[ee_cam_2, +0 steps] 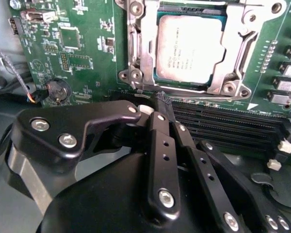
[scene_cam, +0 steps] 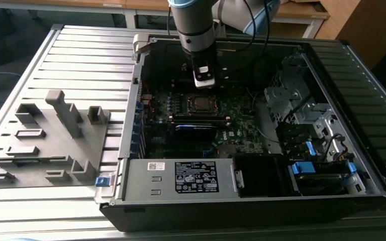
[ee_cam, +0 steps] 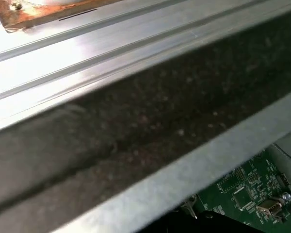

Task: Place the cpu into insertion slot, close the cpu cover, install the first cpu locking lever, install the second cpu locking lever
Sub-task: 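Install the first cpu locking lever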

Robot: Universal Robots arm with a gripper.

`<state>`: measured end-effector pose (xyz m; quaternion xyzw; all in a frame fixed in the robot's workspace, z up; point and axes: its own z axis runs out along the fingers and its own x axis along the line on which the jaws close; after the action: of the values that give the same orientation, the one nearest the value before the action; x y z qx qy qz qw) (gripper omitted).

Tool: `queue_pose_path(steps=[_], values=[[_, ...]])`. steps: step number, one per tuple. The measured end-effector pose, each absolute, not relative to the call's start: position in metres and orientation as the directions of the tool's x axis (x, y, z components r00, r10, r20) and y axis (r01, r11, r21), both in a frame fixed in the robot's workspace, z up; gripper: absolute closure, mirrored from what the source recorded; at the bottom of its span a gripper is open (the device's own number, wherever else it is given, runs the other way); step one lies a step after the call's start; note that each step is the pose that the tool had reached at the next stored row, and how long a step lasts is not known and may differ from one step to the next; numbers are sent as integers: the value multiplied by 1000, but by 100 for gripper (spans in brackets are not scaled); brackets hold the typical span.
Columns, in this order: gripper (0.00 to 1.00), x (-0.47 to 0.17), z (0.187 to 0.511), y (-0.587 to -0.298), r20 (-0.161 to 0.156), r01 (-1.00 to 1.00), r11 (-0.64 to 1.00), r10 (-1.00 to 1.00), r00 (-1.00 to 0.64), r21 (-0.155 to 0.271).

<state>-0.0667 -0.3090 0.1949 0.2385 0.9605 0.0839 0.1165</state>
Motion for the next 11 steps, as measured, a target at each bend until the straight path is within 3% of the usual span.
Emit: queue_pose_path(steps=[11], values=[[89,-67,193,-308,-188,440,873,478,-858,210]])
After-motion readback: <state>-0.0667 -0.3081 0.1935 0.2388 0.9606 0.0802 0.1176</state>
